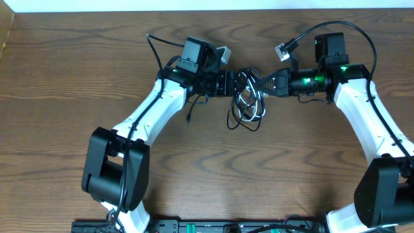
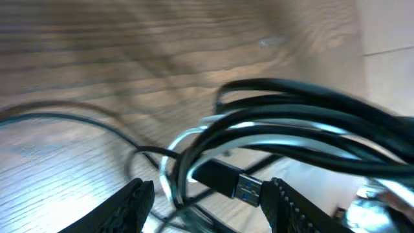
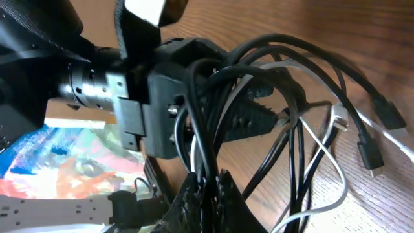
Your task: Untangle cables
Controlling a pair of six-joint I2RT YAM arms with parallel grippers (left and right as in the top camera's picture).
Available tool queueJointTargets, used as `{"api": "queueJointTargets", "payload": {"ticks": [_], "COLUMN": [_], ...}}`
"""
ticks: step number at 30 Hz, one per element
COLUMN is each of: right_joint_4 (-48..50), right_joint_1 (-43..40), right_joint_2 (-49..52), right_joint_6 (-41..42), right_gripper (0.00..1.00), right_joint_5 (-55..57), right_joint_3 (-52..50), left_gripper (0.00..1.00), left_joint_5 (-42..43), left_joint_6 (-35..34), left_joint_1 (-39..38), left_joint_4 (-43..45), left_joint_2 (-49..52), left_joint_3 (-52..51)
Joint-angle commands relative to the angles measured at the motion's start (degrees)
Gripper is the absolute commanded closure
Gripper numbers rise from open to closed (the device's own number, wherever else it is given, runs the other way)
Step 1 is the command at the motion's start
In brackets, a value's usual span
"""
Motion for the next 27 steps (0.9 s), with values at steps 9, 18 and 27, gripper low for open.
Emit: {"api": "queueJointTargets", "payload": {"ticks": [9,18,27], "right_joint_4": [0.0,0.0,1.2], "right_joint_1": [-0.2,-0.2,2.2], "right_joint_2": [-0.3,-0.3,2.1], "right_joint_6": [-0.9,-1.8,0.2], "right_gripper": [0.99,0.99,0.99], "right_joint_5": [-2.2,0.1,31.9], "right_joint_3": [1.2,1.2,1.1], "left_gripper": [0.42,0.36,0.29], "left_joint_5": [-19.0,-19.0,-19.8], "left_joint_6": [2.0,5.3,5.5], "left_joint_1": [-1.8,-1.1,3.0], "left_joint_4": [-2.9,-2.7,-9.0], "left_joint_2": [2.3,1.1,-4.7], "left_joint_3": [-0.7,-0.3,-0.3]}}
